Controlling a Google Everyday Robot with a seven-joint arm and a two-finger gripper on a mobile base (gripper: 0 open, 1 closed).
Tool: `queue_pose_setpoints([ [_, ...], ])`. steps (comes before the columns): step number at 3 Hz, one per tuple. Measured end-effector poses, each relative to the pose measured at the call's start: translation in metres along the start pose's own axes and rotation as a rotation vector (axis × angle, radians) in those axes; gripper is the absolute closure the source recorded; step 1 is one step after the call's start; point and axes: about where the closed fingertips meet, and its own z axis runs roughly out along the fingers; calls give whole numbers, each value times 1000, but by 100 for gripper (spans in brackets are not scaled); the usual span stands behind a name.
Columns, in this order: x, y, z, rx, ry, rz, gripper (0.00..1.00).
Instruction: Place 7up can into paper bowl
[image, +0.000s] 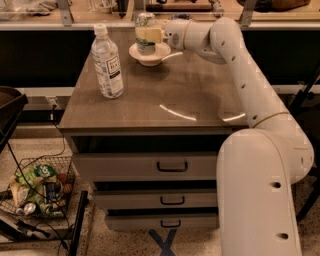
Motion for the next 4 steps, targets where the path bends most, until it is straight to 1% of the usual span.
queue_pose_setpoints([
  [1, 5, -3, 4, -2, -15, -10, 100],
  [2, 10, -9, 5, 26, 12, -52, 100],
  [3, 16, -15, 3, 70, 58, -106, 100],
  [4, 25, -20, 1, 111, 102, -139, 100],
])
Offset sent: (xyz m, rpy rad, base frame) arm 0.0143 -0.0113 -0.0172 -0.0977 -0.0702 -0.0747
